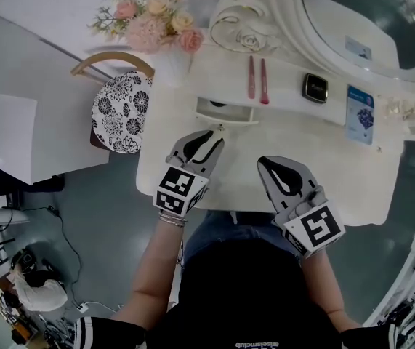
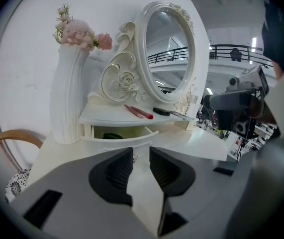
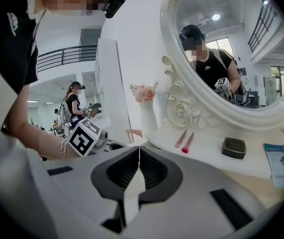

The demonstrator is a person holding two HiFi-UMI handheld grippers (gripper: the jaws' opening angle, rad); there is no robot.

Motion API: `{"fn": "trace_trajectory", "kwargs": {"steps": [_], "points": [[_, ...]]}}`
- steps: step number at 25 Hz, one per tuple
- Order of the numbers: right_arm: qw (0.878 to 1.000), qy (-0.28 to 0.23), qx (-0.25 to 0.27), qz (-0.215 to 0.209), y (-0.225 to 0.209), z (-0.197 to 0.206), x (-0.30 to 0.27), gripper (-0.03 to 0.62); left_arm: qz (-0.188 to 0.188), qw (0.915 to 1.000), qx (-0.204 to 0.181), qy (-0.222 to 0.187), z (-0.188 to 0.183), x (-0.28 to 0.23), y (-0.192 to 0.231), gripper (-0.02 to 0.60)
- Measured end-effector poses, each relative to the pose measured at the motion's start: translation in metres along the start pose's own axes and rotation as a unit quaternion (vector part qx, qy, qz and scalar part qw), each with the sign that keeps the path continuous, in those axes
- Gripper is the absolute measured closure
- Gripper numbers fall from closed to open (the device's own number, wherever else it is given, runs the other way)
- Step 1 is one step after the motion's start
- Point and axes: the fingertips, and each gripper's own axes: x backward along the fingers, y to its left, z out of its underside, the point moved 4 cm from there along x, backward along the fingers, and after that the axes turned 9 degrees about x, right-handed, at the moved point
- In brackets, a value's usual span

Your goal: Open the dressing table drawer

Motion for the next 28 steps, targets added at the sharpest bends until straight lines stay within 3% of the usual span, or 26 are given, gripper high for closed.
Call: {"fn": "trace_trajectory", "kwargs": {"steps": [16, 28], "points": [[1.000, -0.010, 0.006, 0.028, 0.008, -0.004, 0.016, 0.574, 0.030, 0.9979, -0.017, -0.055, -0.025, 0.034, -0.024, 0.541], [0.998, -0.028, 0.013, 0.053, 0.016, -0.015, 0.029, 0.574, 0.049, 0.9963, -0.028, -0.065, -0.031, 0.061, -0.034, 0.563]]}}
